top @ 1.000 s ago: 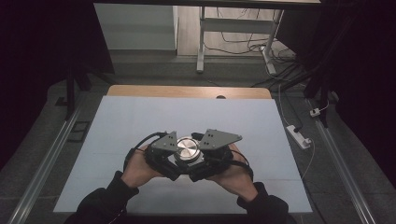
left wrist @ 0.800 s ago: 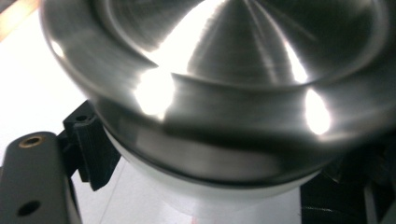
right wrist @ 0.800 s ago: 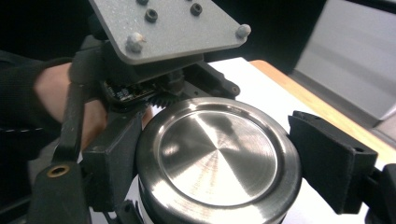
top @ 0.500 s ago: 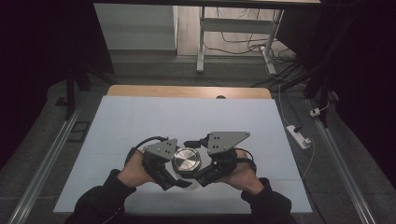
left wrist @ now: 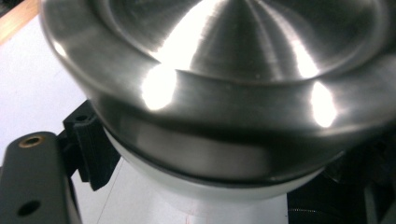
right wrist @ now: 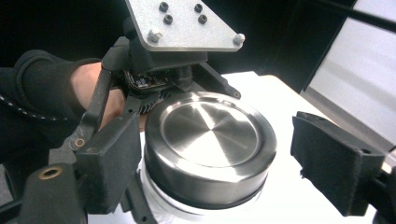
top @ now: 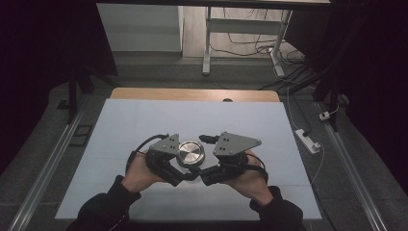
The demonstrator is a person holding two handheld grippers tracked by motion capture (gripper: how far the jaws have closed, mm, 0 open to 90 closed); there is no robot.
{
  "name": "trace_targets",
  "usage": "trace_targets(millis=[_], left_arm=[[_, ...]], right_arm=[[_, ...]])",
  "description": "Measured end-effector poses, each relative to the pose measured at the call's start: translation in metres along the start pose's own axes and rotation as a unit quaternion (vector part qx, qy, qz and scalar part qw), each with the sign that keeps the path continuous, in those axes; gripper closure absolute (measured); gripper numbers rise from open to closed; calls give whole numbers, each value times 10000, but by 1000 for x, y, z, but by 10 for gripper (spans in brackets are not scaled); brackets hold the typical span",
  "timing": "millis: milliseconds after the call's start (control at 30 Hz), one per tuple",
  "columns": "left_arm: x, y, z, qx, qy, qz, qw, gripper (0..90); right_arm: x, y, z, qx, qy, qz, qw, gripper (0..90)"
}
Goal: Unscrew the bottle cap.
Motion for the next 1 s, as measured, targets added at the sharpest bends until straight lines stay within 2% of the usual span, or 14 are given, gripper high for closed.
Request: trace_targets(millis=[167,233,333,400,500,567,633,700,733,767,833,900,967,1000], left_arm=[[-2,1,-3,-82,-31,16,10000,152],[-3,3,-3,-40,-47,-32,10000,152],[-2,3,-1,197,47,-98,9997,152],[-2,3,0,470,183,-178,9986,152],[-2,6,2,889,319,-454,9945,152],[-3,9,3,1144,345,-657,9907,151],[-4,13,2,1395,420,-794,9861,152],[-4,15,0,1540,493,-877,9829,151],[-5,15,-1,1508,501,-827,9838,151],[-5,14,-1,1414,462,-794,9857,151],[-5,11,0,1011,294,-681,9921,152],[-4,8,0,590,123,-479,9970,152],[-2,5,-2,331,59,-278,9990,152],[-1,3,-2,249,21,-230,9994,152]], right_arm=[[5,2,-7,-3,-115,-121,9999,186],[6,3,-8,-56,-93,-180,9998,195],[5,0,-7,-146,-106,-121,9998,196],[4,-2,-5,-267,-96,-88,9996,197],[2,-5,-2,-645,-112,53,9978,197],[2,-4,0,-1012,-131,66,9948,197],[4,0,2,-1473,-156,39,9890,197],[6,4,2,-1954,-167,-39,9806,196],[8,6,2,-2134,-157,-91,9768,196],[8,8,2,-2118,-132,-112,9772,189],[5,9,4,-1849,52,-193,9826,72],[0,9,7,-1423,119,-352,9891,32],[-2,6,7,-1059,-38,-420,9935,15],[-2,4,5,-745,-165,-406,9963,6]])
Point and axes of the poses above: each handheld gripper's, and its own axes: z roughly backward along the jaws, x roughly out of its underside, y roughly to its right, the point moved 1 cm from there along -z, roughly forward along the jaws, and after that the axes turned 12 degrees about -z, right-handed, at the moved point
